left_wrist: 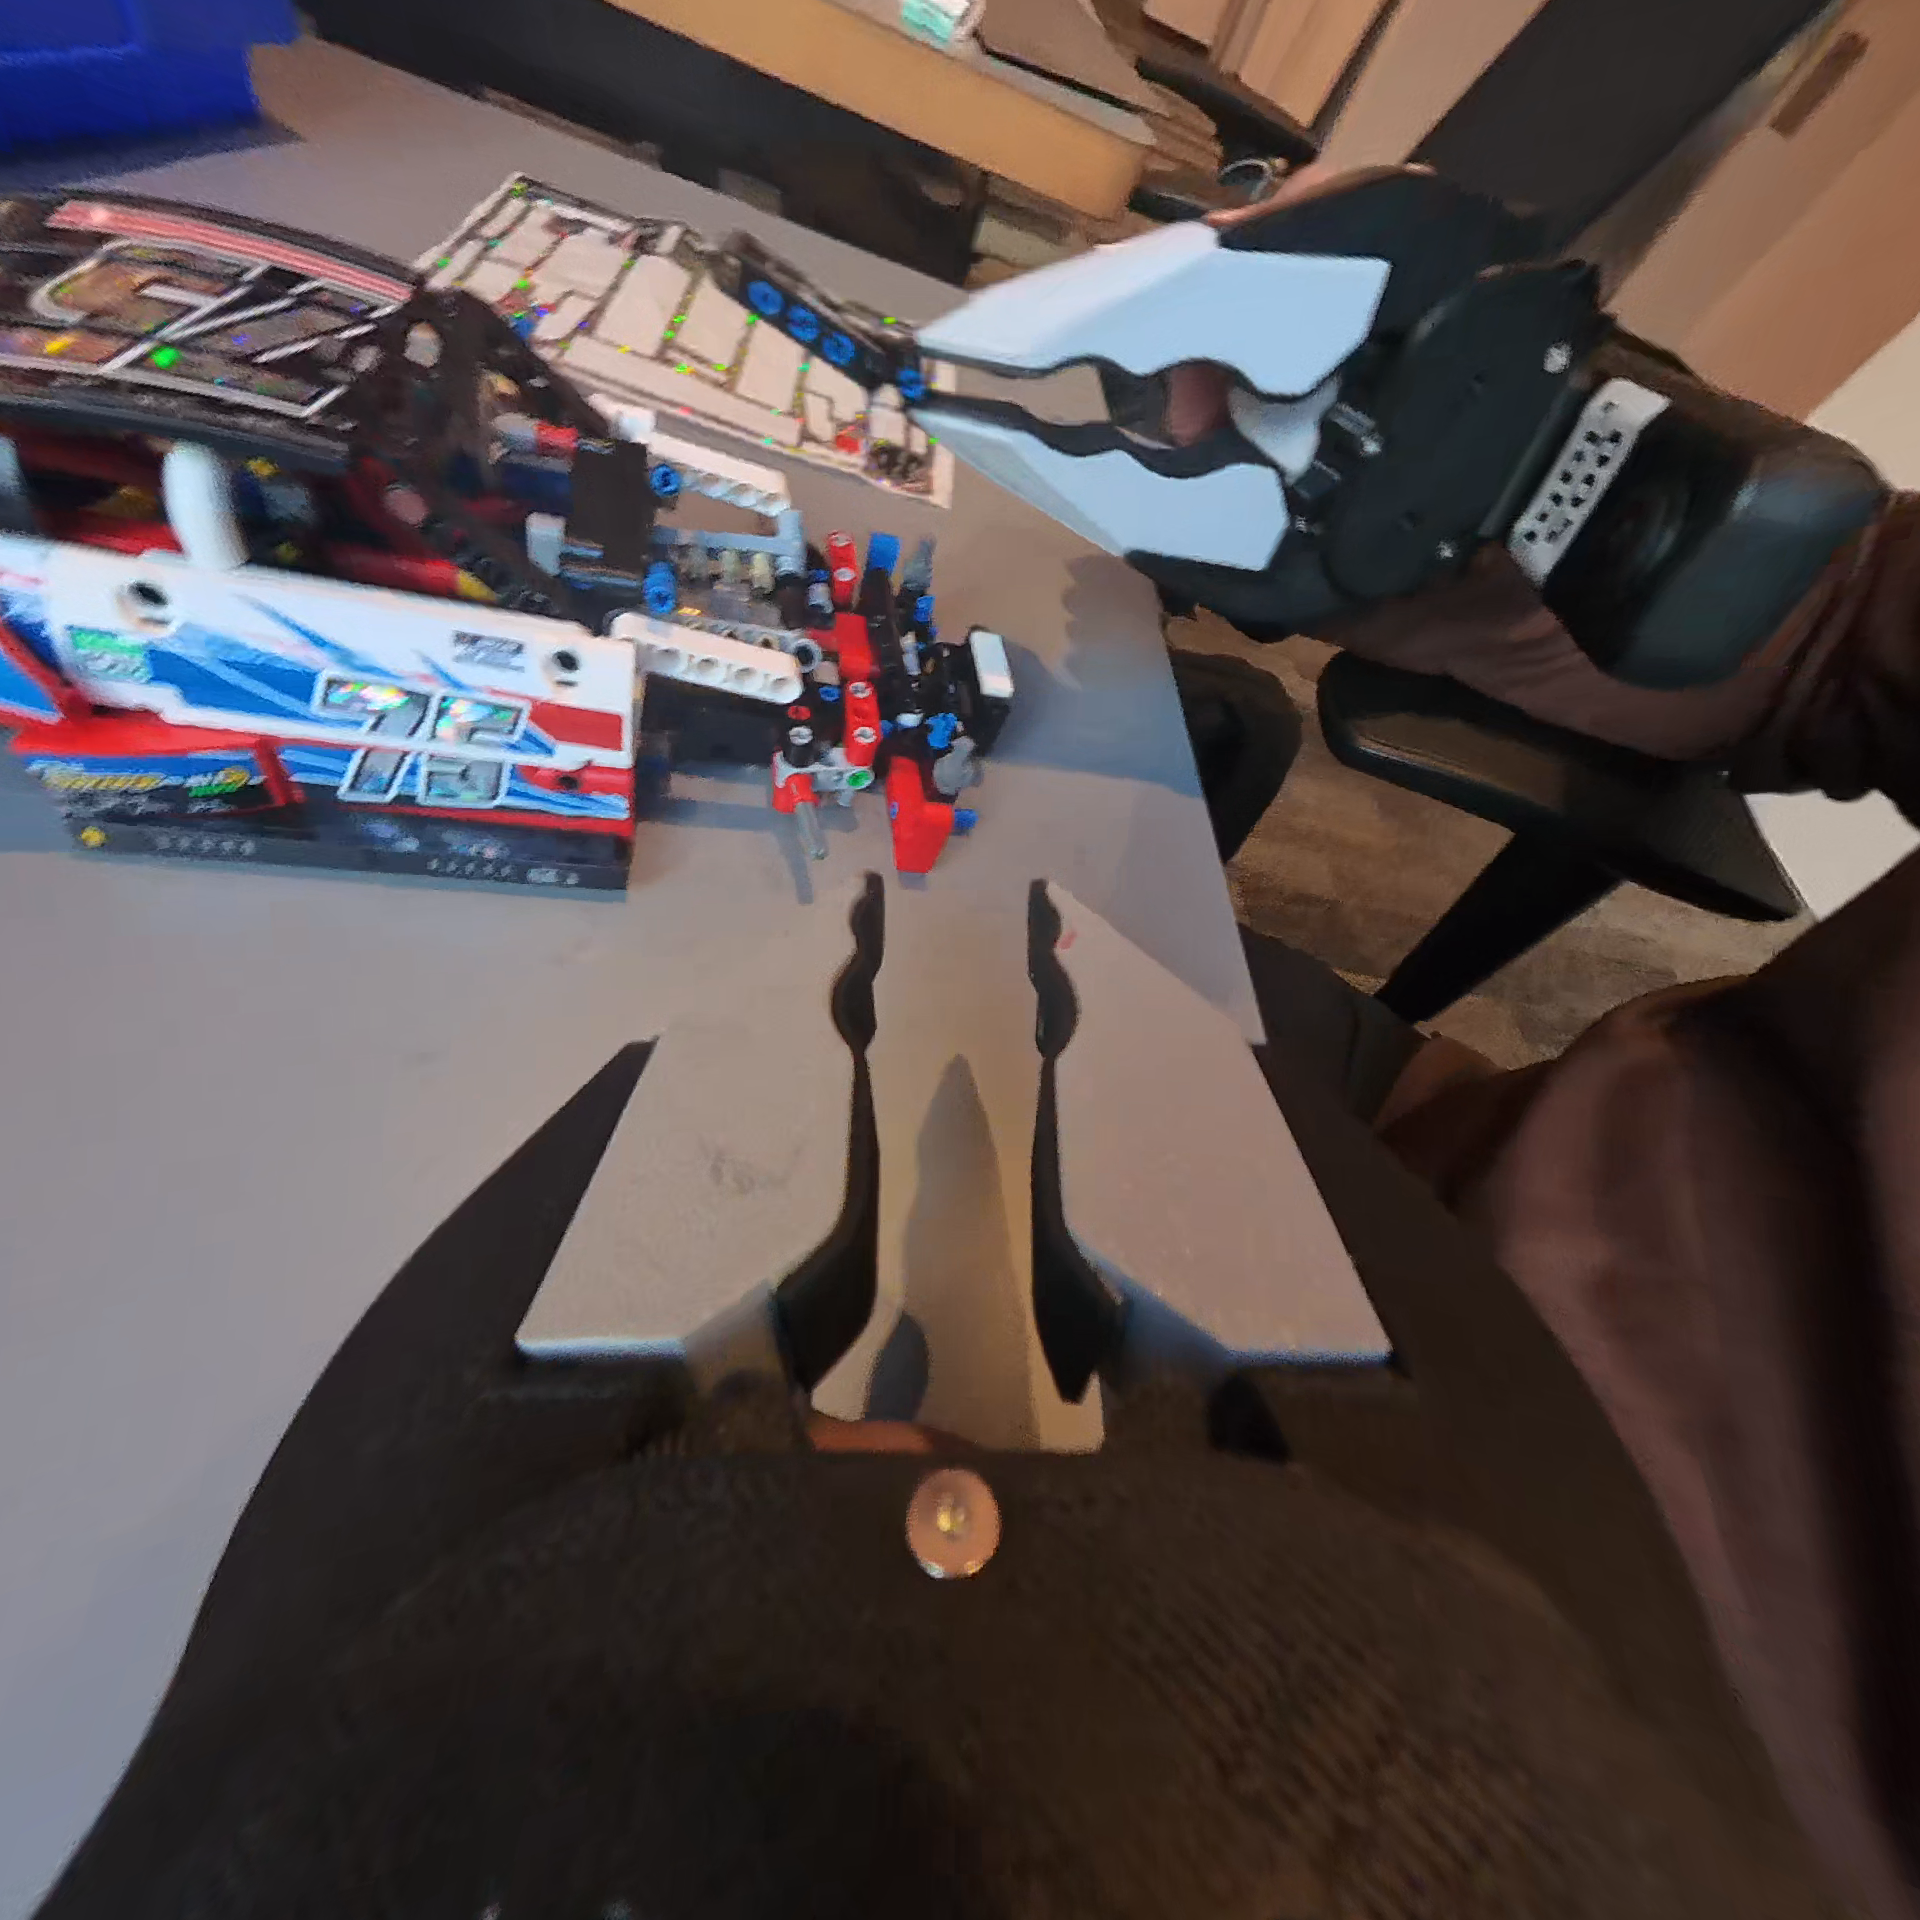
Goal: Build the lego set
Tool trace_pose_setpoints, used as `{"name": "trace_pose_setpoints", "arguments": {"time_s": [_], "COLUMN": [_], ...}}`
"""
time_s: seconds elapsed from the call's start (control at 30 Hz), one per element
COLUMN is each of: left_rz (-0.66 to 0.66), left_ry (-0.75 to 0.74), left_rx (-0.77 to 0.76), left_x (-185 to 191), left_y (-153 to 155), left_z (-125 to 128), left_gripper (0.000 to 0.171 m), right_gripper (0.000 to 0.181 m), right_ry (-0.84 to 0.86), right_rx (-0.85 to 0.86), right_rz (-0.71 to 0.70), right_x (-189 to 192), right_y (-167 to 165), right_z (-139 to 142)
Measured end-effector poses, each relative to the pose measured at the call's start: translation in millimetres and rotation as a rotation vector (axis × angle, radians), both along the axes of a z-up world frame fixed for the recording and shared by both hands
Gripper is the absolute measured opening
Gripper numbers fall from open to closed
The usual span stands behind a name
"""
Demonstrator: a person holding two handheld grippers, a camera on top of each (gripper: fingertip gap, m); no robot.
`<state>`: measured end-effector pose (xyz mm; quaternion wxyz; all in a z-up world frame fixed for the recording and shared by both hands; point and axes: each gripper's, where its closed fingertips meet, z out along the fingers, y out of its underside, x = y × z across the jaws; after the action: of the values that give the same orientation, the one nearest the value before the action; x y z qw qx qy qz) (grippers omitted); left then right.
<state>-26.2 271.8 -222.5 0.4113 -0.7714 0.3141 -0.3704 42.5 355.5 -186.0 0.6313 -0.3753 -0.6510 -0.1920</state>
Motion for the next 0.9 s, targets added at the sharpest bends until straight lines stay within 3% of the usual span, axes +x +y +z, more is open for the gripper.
{"name": "trace_pose_setpoints", "arguments": {"time_s": [0.2,0.33,0.5,0.7,0.9], "left_rz": [-0.157,-0.221,-0.264,-0.265,-0.271], "left_ry": [0.003,-0.015,-0.04,-0.076,-0.047], "left_rx": [0.08,0.154,0.139,0.075,0.086], "left_x": [23.7,26.6,24.8,23.3,25.3], "left_y": [-18.0,-30.8,-37.5,-34.1,-35.7], "left_z": [6.0,13.6,15.3,15.3,12.4], "left_gripper": [0.024,0.022,0.021,0.021,0.021], "right_gripper": [0.007,0.007,0.007,0.007,0.007], "right_ry": [0.117,0.087,0.082,0.016,0.024], "right_rx": [0.007,0.042,0.021,-0.015,-0.009], "right_rz": [-0.1,-0.149,-0.185,-0.184,-0.176], "right_x": [-3.7,-14.6,-29.6,-41.7,-49.1], "right_y": [9.6,17.0,24.7,22.9,25.2], "right_z": [15.5,25.3,38.6,25.9,35.4]}}
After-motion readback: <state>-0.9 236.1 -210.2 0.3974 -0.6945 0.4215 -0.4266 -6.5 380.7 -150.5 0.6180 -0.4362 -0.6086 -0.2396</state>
